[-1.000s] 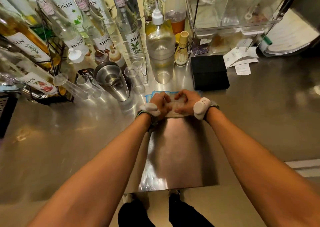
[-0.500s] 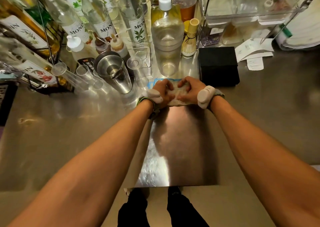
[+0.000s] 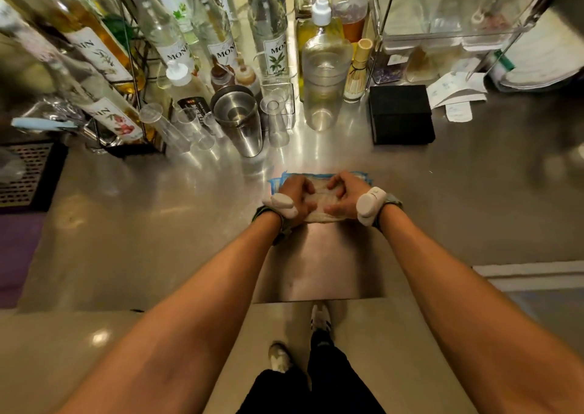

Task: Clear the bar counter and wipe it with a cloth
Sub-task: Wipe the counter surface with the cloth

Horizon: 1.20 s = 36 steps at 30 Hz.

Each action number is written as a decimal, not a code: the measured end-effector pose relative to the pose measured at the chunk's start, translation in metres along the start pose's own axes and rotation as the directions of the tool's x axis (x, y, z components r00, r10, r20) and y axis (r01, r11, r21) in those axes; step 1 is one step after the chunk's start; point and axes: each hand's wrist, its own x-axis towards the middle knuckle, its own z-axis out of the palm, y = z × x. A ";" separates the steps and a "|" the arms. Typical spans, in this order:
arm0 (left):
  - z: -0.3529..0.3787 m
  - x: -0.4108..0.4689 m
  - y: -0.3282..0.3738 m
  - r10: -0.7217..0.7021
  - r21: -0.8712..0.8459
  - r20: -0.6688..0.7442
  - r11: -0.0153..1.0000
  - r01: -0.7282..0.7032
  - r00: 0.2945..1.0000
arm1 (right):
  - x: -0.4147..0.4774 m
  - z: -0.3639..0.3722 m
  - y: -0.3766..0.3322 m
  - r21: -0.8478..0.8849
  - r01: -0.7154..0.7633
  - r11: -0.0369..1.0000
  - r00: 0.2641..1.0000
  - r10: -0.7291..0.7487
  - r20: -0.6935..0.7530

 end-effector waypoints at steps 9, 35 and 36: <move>0.007 -0.097 -0.034 0.027 0.034 0.040 0.999 -0.028 0.999 | -0.091 0.079 -0.019 -0.017 -0.004 1.000 0.999 0.003 -0.053; -0.021 -0.102 -0.084 0.025 -0.053 0.025 0.998 -0.024 0.999 | -0.062 0.109 -0.056 -0.084 0.020 0.996 0.999 -0.023 -0.039; -0.026 -0.091 -0.083 0.020 -0.065 0.032 0.998 -0.018 0.999 | -0.050 0.104 -0.058 -0.089 0.021 0.996 0.999 -0.023 -0.028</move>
